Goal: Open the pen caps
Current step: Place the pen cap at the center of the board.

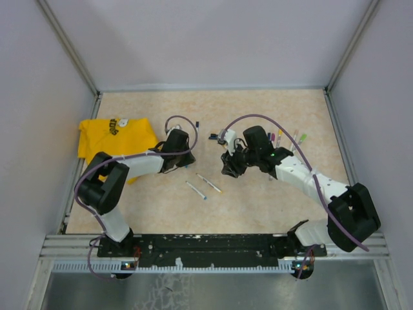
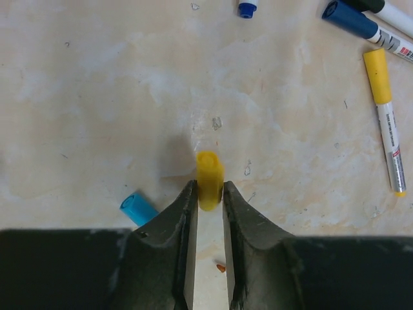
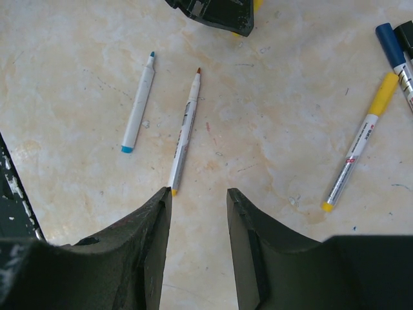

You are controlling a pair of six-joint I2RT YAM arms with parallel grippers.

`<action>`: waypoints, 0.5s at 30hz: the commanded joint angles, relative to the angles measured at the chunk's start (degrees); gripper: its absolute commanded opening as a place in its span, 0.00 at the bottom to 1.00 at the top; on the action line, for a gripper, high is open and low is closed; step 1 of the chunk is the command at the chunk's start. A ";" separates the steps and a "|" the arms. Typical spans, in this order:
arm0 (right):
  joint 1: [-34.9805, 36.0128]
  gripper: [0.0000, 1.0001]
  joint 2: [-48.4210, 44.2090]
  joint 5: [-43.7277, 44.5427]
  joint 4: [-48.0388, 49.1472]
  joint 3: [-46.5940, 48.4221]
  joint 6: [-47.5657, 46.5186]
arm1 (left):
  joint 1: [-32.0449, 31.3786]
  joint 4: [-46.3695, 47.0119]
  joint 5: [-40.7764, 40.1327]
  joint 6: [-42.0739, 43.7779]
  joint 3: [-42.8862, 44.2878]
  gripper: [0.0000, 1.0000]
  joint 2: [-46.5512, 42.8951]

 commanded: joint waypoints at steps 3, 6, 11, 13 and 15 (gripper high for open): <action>-0.56 0.40 -2.27 -0.52 1.59 2.08 -0.59 | -0.75 -6.23 -3.86 1.96 0.97 0.29 0.48; -0.64 0.40 -2.34 -0.51 1.66 2.07 -0.51 | -1.03 -6.78 -4.68 2.07 1.09 0.30 0.01; -0.69 0.40 -2.44 -0.57 1.72 2.07 -0.38 | -1.22 -7.23 -5.47 2.66 1.36 0.31 -1.44; -0.74 0.40 -2.51 -0.59 1.65 2.08 -0.38 | -1.22 -7.37 -5.19 3.50 1.87 0.32 -2.39; -0.74 0.40 -2.58 -0.69 1.59 2.04 -0.39 | -1.22 -6.54 -3.95 5.63 2.35 0.33 -3.35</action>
